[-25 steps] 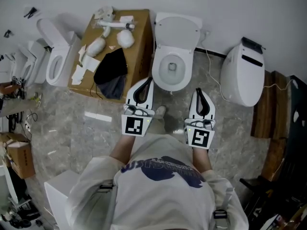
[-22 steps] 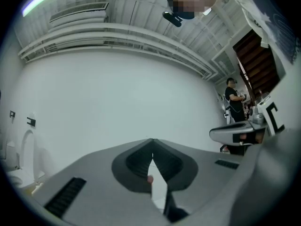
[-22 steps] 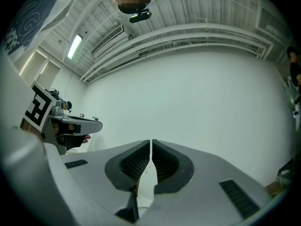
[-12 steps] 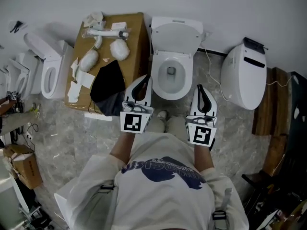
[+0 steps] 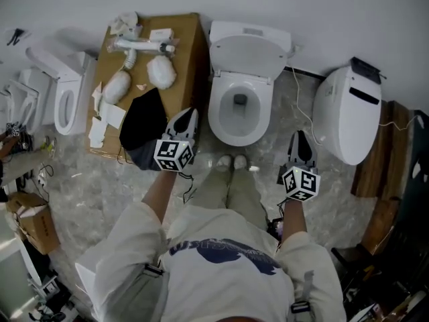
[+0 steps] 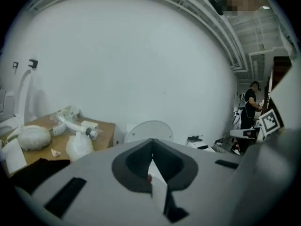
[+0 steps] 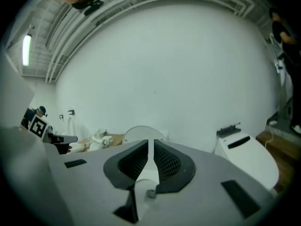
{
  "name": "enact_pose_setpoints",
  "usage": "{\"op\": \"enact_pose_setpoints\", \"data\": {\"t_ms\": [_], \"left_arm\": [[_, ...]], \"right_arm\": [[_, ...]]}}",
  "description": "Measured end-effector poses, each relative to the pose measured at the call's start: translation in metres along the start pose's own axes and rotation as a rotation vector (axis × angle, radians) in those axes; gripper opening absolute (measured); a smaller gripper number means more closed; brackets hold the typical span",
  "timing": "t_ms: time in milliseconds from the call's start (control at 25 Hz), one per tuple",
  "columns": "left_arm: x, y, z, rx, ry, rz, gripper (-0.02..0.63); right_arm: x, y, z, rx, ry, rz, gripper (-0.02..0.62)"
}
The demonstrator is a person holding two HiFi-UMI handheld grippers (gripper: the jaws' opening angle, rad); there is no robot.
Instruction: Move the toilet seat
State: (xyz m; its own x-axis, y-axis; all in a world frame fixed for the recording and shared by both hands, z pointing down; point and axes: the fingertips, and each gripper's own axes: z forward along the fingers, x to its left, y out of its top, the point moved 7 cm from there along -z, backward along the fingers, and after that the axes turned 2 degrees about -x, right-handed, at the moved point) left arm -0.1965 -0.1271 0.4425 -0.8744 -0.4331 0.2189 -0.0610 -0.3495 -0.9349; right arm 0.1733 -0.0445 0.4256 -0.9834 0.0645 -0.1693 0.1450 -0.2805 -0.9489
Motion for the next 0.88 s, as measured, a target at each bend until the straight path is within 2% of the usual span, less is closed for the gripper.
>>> {"op": "enact_pose_setpoints", "data": {"t_ms": [120,280,360,440,520,680,880], "left_arm": [[0.020,-0.041,0.024,0.121,-0.038,-0.076,-0.002],[0.035,-0.088,0.043,0.230,-0.050,-0.159,-0.002],[0.041,-0.112,0.049,0.276,-0.043,-0.165,0.000],[0.047,-0.138,0.056,0.332,-0.034,-0.129,0.006],[0.052,-0.167,0.065,0.380,-0.027,-0.138,0.036],[0.059,-0.226,0.084,0.432,-0.060,-0.235,0.141],[0.074,-0.293,0.102,0.456,-0.082,-0.299,0.189]], "right_arm": [[-0.035,-0.043,0.022,0.101,-0.015,0.088,0.077],[-0.062,-0.097,0.041,0.190,-0.034,0.205,0.137],[-0.068,-0.119,0.047,0.203,-0.035,0.248,0.172],[-0.070,-0.142,0.054,0.221,-0.024,0.268,0.201],[-0.070,-0.168,0.064,0.253,0.004,0.275,0.214],[-0.075,-0.227,0.088,0.306,0.050,0.325,0.277],[-0.091,-0.308,0.113,0.346,0.037,0.425,0.314]]}}
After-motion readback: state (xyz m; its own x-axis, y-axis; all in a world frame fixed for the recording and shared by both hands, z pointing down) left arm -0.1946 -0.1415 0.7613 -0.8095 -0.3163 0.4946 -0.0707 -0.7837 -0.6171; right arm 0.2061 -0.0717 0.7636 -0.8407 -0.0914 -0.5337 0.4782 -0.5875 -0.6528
